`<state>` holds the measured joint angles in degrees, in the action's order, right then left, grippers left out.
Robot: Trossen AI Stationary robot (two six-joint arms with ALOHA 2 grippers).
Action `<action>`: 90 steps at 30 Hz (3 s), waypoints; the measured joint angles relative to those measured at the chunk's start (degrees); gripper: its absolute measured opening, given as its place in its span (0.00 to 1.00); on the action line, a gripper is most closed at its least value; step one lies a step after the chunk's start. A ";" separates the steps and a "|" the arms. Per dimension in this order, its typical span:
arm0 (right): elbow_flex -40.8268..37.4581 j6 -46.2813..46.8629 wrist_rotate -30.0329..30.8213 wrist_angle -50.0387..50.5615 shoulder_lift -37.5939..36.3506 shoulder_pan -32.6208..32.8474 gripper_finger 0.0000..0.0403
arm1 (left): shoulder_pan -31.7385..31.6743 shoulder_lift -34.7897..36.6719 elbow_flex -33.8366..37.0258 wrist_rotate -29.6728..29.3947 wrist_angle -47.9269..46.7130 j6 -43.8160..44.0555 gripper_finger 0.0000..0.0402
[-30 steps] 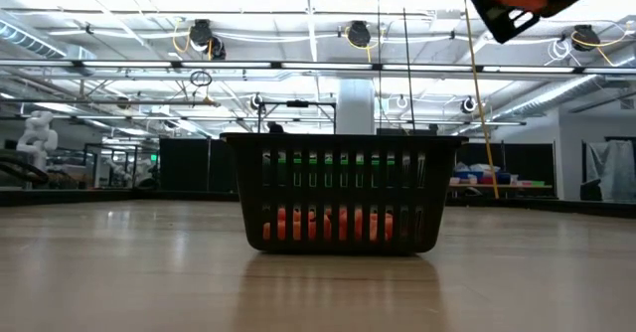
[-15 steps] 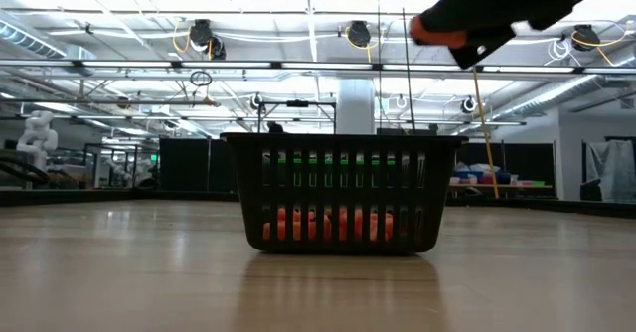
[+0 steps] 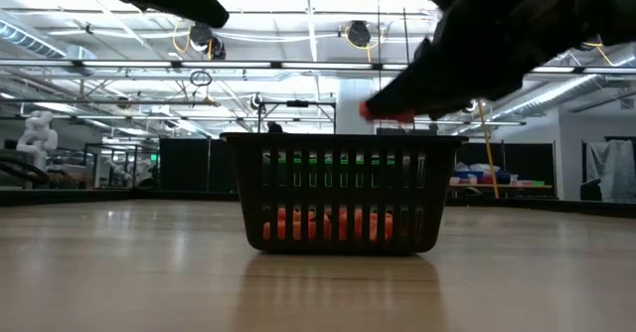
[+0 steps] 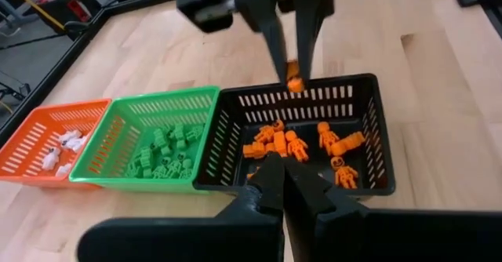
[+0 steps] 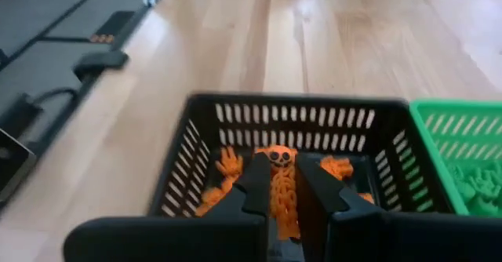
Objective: Sort Halloween decoration
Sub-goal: Put the orange skeleton toy into the black bin, then return to Home Position
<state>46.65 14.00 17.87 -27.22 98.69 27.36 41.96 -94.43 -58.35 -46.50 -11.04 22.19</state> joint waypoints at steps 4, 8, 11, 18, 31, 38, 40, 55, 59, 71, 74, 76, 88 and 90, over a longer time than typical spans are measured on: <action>0.00 0.27 -0.03 -0.79 2.45 -0.74 0.04 | 0.24 0.00 0.00 0.00 0.03 -0.03 0.01; 0.00 0.78 -0.02 -1.65 3.44 -1.24 0.04 | 0.19 -0.02 0.00 0.00 0.00 -0.04 0.01; 0.00 1.49 -0.02 -1.56 3.42 -1.53 0.04 | 0.19 -0.02 0.00 0.00 -0.05 -0.06 0.01; 0.00 1.82 0.00 -1.25 3.67 -1.95 0.13 | 0.19 -0.02 0.00 0.00 -0.06 -0.08 0.01; 0.00 -0.51 -3.38 0.56 -0.62 -1.90 0.30 | -0.05 -0.02 0.00 0.08 1.47 -4.06 0.01; 0.00 -6.62 -3.37 11.65 -13.19 -0.31 0.24 | -2.01 1.11 -0.01 4.68 8.27 -14.33 0.01; 0.00 -9.09 -3.12 16.01 -17.51 0.83 0.20 | -2.99 2.07 -0.02 6.90 9.09 -16.97 0.01; -14.74 -16.73 -1.23 23.93 -43.05 3.87 0.01 | -15.08 9.66 -0.02 18.99 8.40 -30.04 0.01; -21.00 -17.59 -1.44 20.92 -47.63 3.89 0.00 | -18.32 9.66 0.82 22.11 8.24 -30.09 0.01; -36.76 -18.38 -4.61 11.54 -61.23 3.78 0.00 | -26.37 13.76 17.21 31.55 25.48 -28.67 0.01; -38.90 -19.46 -4.63 11.50 -63.10 3.74 0.00 | -29.16 16.42 22.50 37.46 31.12 -28.97 0.01; -40.41 -19.76 -4.63 11.60 -64.47 3.74 0.00 | -31.40 17.82 25.91 41.33 34.58 -28.73 0.01; -45.51 -20.23 -4.39 9.23 -71.79 3.21 0.00 | -36.46 32.79 42.67 43.39 41.77 -26.96 0.01; -45.53 -21.56 -4.35 9.32 -72.65 2.70 0.00 | -36.46 35.43 45.80 43.38 43.27 -26.76 0.01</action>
<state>1.12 -7.57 13.52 -17.90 26.03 30.06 5.50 -59.00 -12.55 -3.12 32.23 -4.57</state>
